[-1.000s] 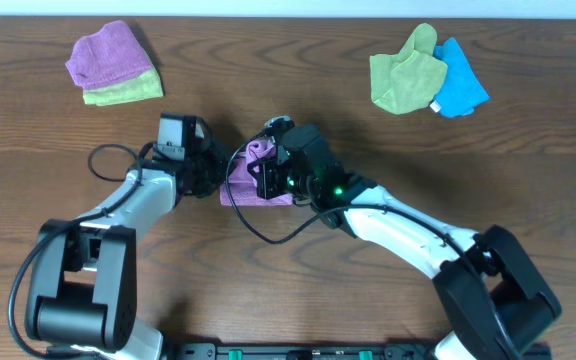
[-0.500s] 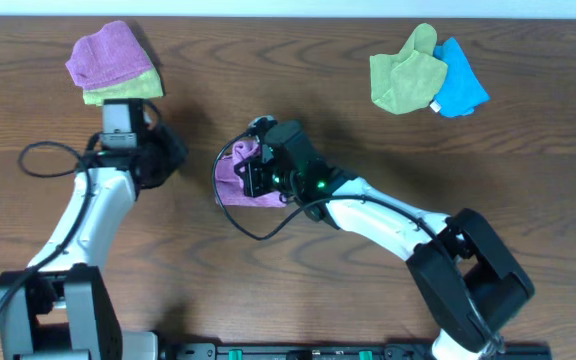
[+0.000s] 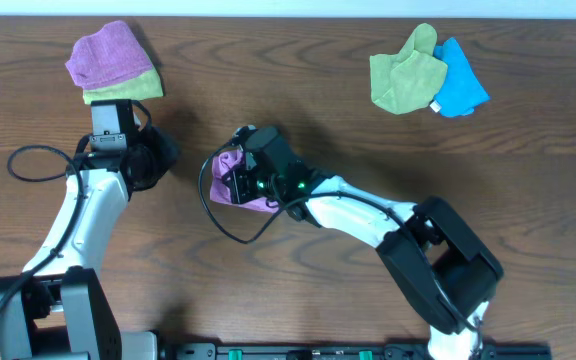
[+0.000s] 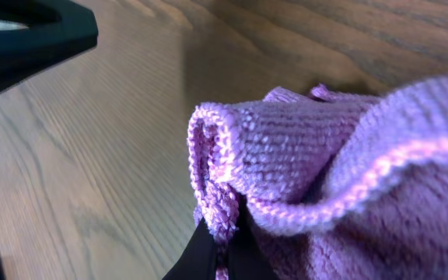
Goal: Fold the cloth
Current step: 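Release the folded cloth and withdraw both grippers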
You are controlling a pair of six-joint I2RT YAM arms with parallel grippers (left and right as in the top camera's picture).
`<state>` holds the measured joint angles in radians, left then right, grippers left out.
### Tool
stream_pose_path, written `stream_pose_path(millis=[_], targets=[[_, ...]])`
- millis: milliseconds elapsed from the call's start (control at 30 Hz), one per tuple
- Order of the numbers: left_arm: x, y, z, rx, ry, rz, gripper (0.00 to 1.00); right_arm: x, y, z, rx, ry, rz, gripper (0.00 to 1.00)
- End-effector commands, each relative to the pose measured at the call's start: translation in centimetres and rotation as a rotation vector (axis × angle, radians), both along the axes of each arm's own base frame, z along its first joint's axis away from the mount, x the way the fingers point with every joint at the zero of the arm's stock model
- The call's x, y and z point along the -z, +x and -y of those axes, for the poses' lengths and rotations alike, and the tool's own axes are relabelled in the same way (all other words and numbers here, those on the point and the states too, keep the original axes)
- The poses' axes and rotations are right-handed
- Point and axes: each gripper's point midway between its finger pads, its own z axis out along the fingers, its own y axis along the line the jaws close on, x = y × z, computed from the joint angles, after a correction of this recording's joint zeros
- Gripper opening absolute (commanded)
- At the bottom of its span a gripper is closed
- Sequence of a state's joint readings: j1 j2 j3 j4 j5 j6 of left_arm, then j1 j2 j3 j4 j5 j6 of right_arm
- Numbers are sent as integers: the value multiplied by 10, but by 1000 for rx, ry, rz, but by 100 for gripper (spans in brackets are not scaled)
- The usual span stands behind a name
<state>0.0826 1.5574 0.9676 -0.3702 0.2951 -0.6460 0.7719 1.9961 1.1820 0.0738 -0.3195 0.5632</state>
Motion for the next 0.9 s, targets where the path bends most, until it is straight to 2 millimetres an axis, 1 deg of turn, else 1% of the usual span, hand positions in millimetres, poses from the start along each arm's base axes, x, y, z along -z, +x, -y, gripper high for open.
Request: stream_pose_path(millis=[0,33,67,100,167,200,233,267,400,467,533,567,600,667,733,833,867], targets=[[-12,4,-4,8,26,29,6,-4,2,-10,-11,11,-1,1],[-11,3,-4,11,28,28,6,-4,2,-10,-11,11,0,5],[-11,3,-4,11,28,27,6,-5,3,-10,-11,12,1,11],[-11,3,-4,11,28,27,6,-5,3,-11,-11,12,1,19],[-11,3,-4,11,28,28,6,-5,3,-11,-15,12,5,40],[-11,3,-4,11,28,28,6,-6,1,-12,-34,14,12,54],[-11,3,-4,11,28,27,6,-7,-1,-14,-59,19,18,79],[-11,3,-4,13,29,28,6,-8,-3,-15,-75,24,14,99],[-11,3,-4,14,30,29,6,-6,-13,-15,-113,36,-33,99],[-11,3,-4,14,30,28,6,-9,-17,-15,-132,50,-51,99],[-13,3,-4,15,29,31,6,-19,-16,-13,-140,69,-53,99],[-15,3,-3,16,26,36,8,-25,-14,-11,-141,74,-41,99],[-17,3,-3,18,24,42,12,-34,-12,-8,-150,74,-15,99],[-25,2,-3,18,25,61,23,-53,-8,8,-167,42,52,99],[-33,-2,-2,19,24,70,32,-62,-10,25,-197,-3,81,99],[-47,-10,-1,19,26,88,43,-72,-17,60,-243,-91,99,99],[-53,-14,-1,19,27,97,48,-78,-21,76,-255,-122,105,99]])
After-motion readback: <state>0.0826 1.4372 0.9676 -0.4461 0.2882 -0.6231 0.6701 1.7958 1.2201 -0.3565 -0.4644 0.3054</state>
